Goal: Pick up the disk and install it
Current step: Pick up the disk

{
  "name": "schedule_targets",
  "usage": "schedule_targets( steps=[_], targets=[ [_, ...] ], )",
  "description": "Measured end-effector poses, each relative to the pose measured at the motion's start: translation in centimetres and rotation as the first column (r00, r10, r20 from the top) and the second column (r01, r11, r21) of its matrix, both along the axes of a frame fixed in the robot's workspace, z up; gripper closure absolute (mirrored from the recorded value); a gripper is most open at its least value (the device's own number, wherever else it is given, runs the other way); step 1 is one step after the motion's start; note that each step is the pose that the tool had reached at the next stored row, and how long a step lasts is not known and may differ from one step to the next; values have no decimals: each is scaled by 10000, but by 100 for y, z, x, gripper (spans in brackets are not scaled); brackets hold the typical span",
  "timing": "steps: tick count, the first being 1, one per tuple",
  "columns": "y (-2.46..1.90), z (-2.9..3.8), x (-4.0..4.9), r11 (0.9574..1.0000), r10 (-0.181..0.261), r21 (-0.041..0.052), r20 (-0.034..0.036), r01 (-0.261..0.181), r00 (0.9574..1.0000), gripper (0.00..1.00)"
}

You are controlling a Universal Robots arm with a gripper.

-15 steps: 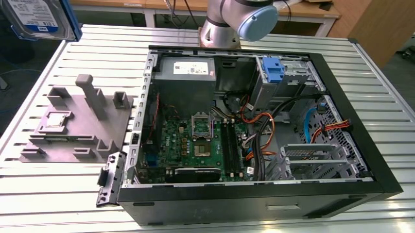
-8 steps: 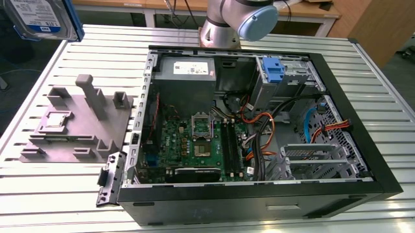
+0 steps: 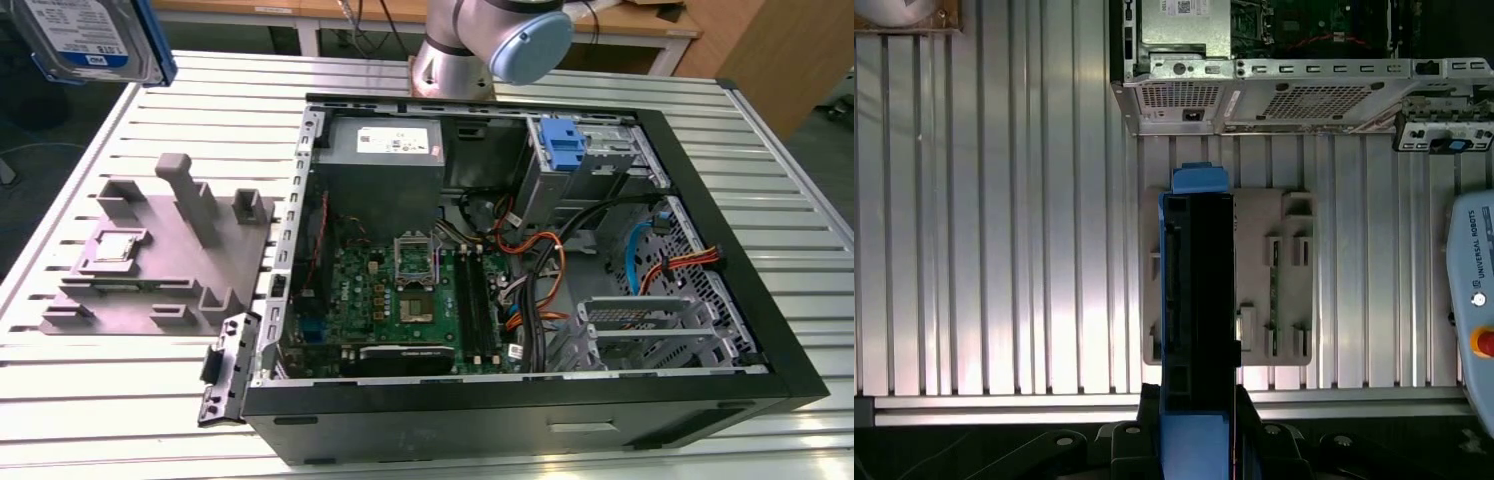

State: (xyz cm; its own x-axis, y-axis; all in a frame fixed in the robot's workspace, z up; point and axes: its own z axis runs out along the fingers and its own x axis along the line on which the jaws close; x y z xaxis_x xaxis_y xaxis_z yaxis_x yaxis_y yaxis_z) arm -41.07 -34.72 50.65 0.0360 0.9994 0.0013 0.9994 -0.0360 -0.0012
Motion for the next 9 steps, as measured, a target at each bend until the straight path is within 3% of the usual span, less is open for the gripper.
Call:
schedule_targets(
  steps=[9],
  targets=[
    [-1, 0, 29, 10000, 0, 0, -1, 0, 10000, 63]
  ],
)
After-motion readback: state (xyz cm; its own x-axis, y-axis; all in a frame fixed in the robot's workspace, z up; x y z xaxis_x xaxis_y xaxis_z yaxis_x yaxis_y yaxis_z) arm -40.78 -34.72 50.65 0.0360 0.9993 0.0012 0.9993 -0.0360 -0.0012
